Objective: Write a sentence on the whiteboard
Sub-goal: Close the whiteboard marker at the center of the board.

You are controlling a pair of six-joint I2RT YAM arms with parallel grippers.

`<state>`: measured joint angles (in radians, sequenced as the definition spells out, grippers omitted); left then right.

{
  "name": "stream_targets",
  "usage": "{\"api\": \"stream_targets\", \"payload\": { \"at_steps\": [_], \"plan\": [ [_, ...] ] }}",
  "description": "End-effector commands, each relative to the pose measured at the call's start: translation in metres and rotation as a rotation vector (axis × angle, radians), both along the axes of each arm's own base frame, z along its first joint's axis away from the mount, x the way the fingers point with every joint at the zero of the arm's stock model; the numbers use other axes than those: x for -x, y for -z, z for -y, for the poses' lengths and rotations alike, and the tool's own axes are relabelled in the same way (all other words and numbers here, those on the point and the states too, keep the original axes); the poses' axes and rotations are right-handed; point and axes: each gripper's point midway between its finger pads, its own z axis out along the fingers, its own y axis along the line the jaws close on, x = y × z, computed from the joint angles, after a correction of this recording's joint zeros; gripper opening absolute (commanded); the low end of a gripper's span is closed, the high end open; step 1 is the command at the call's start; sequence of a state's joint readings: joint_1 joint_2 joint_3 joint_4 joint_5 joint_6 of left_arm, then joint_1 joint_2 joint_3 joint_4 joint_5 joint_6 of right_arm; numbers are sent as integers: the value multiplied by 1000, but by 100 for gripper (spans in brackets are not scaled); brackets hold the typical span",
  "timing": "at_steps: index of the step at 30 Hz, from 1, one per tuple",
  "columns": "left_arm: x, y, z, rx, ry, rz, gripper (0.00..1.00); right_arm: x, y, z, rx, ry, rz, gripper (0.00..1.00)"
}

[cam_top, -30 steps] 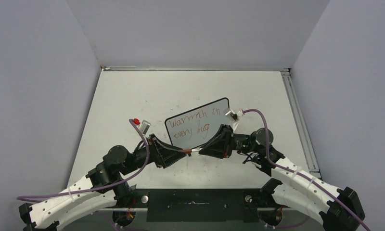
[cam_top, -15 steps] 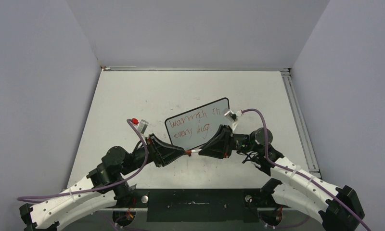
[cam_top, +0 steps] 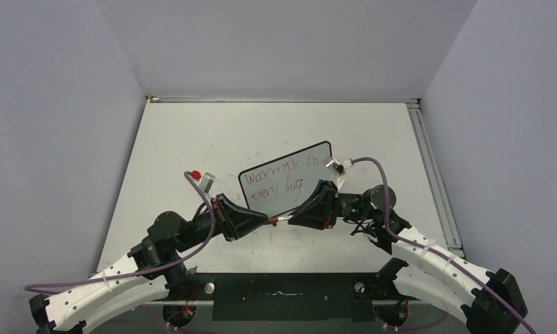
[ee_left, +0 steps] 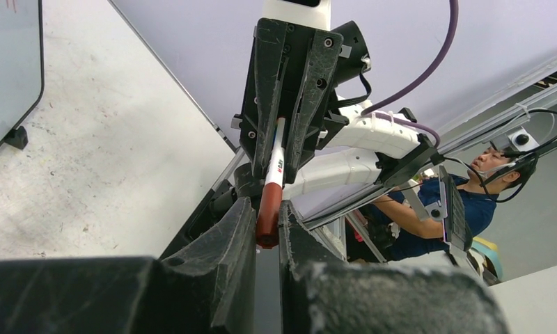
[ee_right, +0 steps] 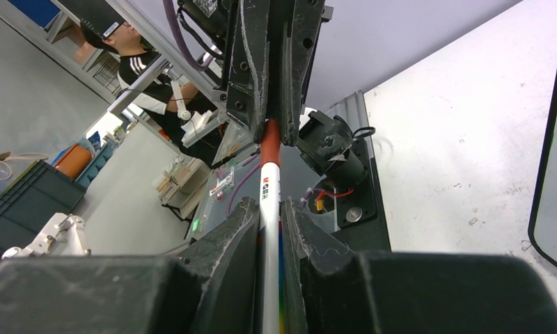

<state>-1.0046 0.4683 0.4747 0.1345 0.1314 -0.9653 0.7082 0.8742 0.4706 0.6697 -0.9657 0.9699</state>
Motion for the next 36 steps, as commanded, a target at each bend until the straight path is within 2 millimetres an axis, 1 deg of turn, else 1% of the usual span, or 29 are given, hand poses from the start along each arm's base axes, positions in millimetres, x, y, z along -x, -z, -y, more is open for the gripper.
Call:
{"api": "stream_targets", "payload": {
  "at_steps": [1,9,20,30,36],
  "plan": [
    [11,-17,8,59,77,44,0,5,-17,-4,-64,-2,72,5],
    [12,-11,14,44,101,52,0,14,-19,-13,-76,-42,80,5],
    [15,-3,19,29,131,47,0,15,-21,-16,-78,-45,90,5],
    [18,15,27,-6,162,29,0,15,-29,-21,-104,-42,102,5],
    [23,28,30,-25,182,14,0,9,-40,-20,-144,4,111,5]
  ]
}}
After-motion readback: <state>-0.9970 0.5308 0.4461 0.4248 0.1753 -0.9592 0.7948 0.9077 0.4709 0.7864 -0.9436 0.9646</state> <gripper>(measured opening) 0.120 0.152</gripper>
